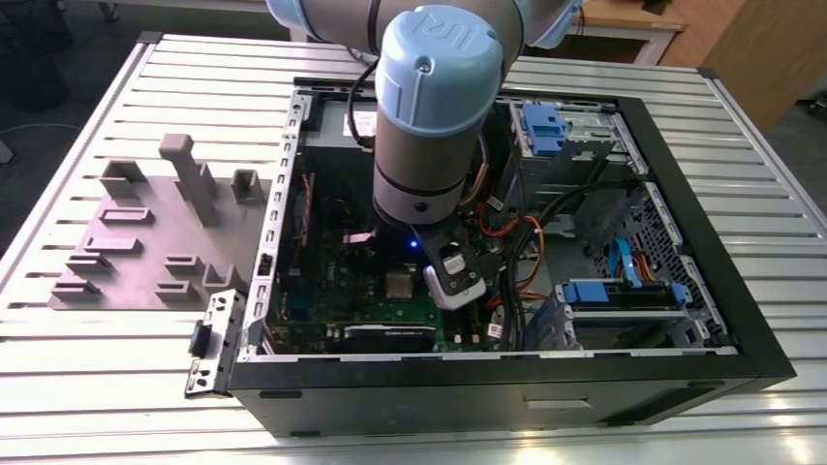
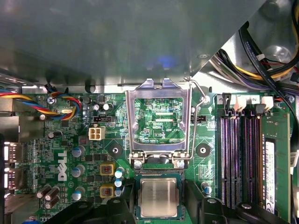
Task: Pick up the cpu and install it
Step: 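Place the cpu into insertion slot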
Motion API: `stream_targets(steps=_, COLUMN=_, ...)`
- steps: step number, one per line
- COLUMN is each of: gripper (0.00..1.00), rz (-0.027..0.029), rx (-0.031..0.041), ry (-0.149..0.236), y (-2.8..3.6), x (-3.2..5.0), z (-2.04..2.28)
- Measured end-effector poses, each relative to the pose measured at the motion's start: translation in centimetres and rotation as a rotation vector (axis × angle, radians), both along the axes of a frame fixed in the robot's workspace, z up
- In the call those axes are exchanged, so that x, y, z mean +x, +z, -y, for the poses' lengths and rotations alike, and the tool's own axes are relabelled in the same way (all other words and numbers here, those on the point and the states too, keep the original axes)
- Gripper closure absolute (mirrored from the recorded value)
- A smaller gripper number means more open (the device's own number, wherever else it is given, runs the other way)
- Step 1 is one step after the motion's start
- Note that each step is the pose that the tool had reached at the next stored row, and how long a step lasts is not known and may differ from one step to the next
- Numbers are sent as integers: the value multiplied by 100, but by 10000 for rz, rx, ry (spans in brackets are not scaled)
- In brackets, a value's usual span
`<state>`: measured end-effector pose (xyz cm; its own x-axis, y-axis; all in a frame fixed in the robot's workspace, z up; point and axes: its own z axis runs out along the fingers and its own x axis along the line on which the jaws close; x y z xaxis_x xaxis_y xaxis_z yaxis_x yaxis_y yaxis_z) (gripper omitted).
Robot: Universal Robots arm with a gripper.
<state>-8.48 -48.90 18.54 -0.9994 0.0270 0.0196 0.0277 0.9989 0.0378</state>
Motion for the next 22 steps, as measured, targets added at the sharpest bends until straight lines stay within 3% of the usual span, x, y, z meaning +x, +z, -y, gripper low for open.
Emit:
stream_targets(steps=6, gripper=47, rz=-3, rx=-3, ry=0, y=4, x=0, z=0)
stream_targets(steps=10, gripper=47, rz=-3, rx=21, ry=-1, y=45, x=-1, z=0)
stream_targets(steps=14, gripper=47, rz=-3, rx=59, ry=0, y=46, x=0, z=0)
stream_targets(steps=22, gripper=47, rz=-3, rx=60, ry=0, y=45, x=28, z=1)
